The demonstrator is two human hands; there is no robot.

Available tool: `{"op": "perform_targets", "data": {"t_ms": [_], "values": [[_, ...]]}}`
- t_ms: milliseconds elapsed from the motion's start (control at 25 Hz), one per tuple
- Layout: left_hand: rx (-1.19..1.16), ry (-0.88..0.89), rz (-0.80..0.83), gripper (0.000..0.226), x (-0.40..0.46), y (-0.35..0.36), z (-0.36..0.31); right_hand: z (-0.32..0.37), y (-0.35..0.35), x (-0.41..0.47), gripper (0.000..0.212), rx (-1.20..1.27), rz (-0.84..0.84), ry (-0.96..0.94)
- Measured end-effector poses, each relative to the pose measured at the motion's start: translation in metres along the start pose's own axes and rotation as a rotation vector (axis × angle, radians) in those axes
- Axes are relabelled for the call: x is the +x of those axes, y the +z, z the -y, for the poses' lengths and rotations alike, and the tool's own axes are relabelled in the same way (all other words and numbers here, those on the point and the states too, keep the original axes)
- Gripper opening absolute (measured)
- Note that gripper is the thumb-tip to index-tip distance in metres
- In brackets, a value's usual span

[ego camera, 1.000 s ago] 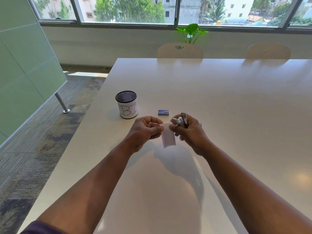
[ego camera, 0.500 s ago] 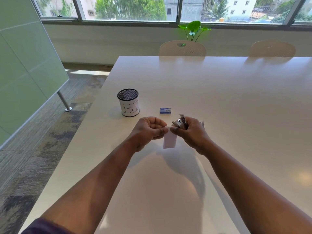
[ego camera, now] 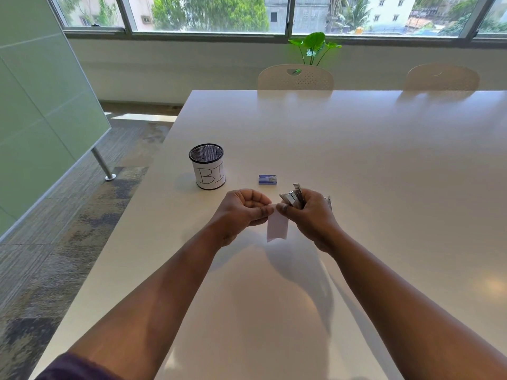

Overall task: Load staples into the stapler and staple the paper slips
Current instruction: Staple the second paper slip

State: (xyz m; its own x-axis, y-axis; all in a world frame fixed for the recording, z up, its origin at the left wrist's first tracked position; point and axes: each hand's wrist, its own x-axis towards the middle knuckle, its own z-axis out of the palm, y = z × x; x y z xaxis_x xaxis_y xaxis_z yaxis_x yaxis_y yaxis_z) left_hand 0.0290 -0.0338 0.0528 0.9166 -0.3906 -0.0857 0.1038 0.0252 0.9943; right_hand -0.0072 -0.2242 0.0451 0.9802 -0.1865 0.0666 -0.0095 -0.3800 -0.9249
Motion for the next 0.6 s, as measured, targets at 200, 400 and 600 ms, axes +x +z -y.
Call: {"op": "perform_targets", "data": {"t_ms": [200, 400, 600], "values": [[-0.009, -0.011, -0.004, 0.016, 0.0016, 0.0002, 0.0011, 0.0016, -0.0015, 0.0009, 0.022, -0.053, 0.007, -0.014], [-0.022, -0.01, -0.013, 0.014, 0.0032, 0.0006, 0.0023, 0.0032, -0.0007, 0.0018, 0.023, -0.087, -0.013, -0.047], [-0.03, -0.022, -0.017, 0.011, 0.0032, 0.0019, 0.0037, 0.0038, -0.0006, 0.0016, 0.025, -0.137, -0.018, -0.096]]}}
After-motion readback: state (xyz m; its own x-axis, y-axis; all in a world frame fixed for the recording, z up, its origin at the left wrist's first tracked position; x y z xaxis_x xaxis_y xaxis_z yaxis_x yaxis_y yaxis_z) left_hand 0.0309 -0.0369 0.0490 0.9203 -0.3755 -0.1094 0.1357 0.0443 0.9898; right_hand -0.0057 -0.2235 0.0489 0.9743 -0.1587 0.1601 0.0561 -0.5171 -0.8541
